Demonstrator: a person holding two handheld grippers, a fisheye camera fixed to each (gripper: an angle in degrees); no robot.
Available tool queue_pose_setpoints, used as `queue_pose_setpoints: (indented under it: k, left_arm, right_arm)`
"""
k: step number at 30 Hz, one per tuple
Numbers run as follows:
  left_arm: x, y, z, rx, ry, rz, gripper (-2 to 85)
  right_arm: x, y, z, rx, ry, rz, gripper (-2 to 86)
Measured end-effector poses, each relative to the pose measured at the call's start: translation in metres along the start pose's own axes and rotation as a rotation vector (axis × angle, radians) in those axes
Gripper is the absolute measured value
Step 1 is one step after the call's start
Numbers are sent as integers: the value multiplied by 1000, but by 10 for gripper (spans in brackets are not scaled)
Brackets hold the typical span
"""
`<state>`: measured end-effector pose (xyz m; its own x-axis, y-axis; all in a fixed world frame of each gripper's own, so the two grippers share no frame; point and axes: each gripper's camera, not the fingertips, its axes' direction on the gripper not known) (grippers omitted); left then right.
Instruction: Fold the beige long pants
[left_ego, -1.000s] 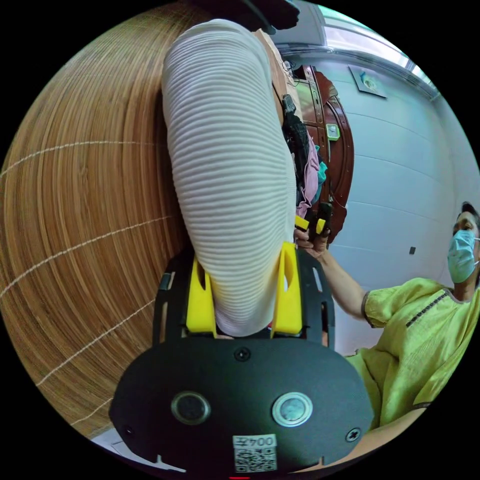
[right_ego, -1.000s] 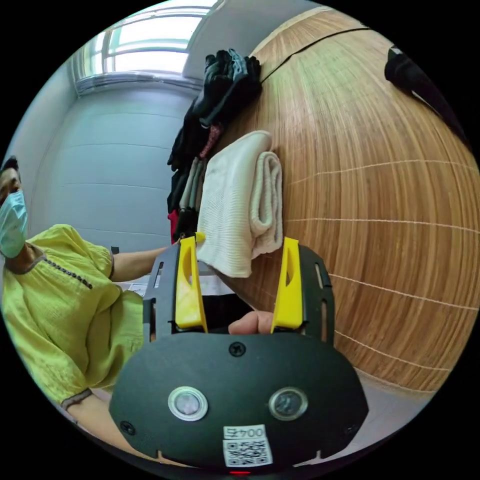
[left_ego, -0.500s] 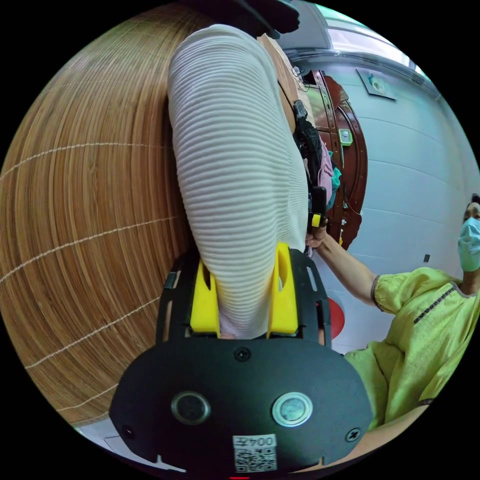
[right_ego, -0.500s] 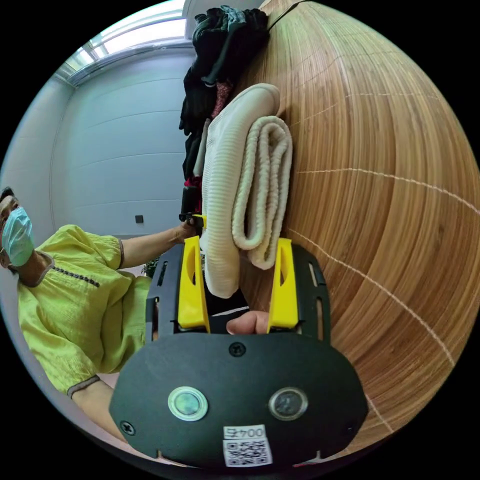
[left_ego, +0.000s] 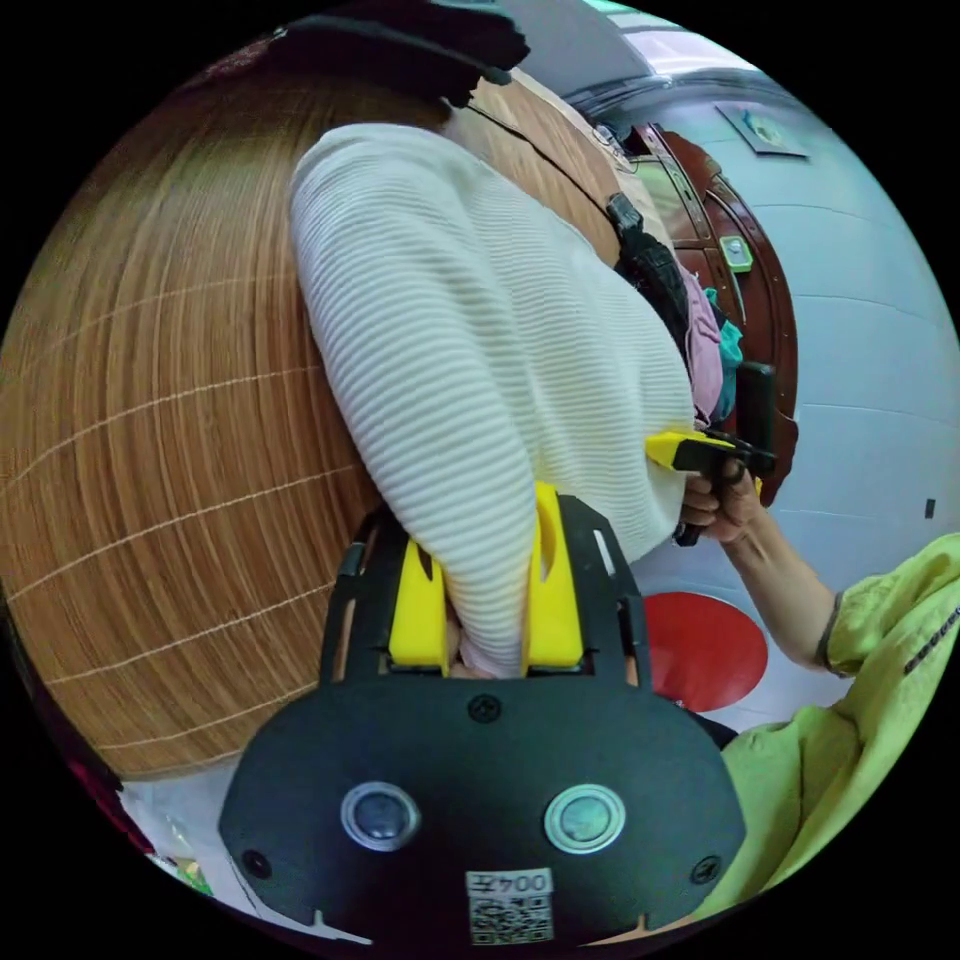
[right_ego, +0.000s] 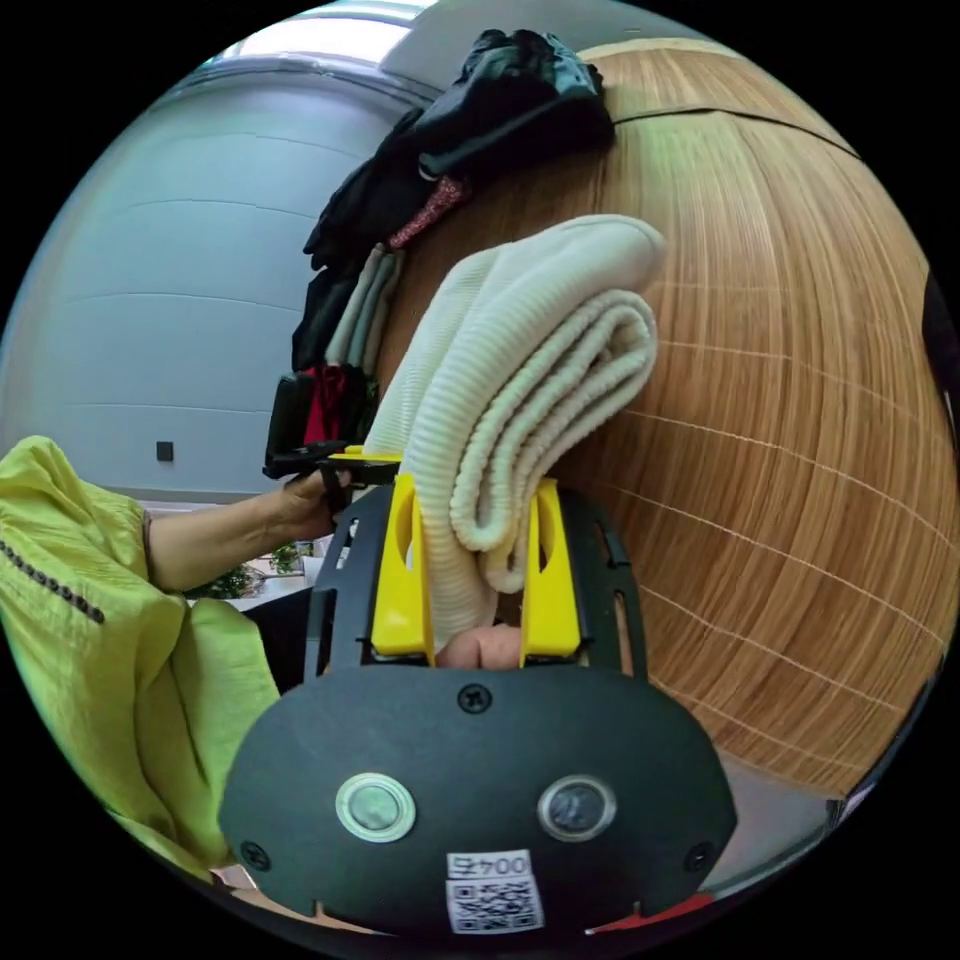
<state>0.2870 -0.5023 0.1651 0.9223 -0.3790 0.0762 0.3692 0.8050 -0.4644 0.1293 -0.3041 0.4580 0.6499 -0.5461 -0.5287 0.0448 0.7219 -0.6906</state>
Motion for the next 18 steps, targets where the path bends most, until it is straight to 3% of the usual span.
queue_pose_setpoints:
  k: [4, 8, 18]
  left_arm:
    - [55, -16, -22, 42, -21, 33, 136]
    - [93, -62, -66, 153, -26, 121, 136]
    - [148, -298, -218, 423, -124, 389, 145]
  right_arm:
    - [-41, -28, -51, 60, 1, 11, 146]
    - [-85, -106, -120, 157, 46, -145, 145]
    - [-138, -355, -252, 453, 94, -386, 146]
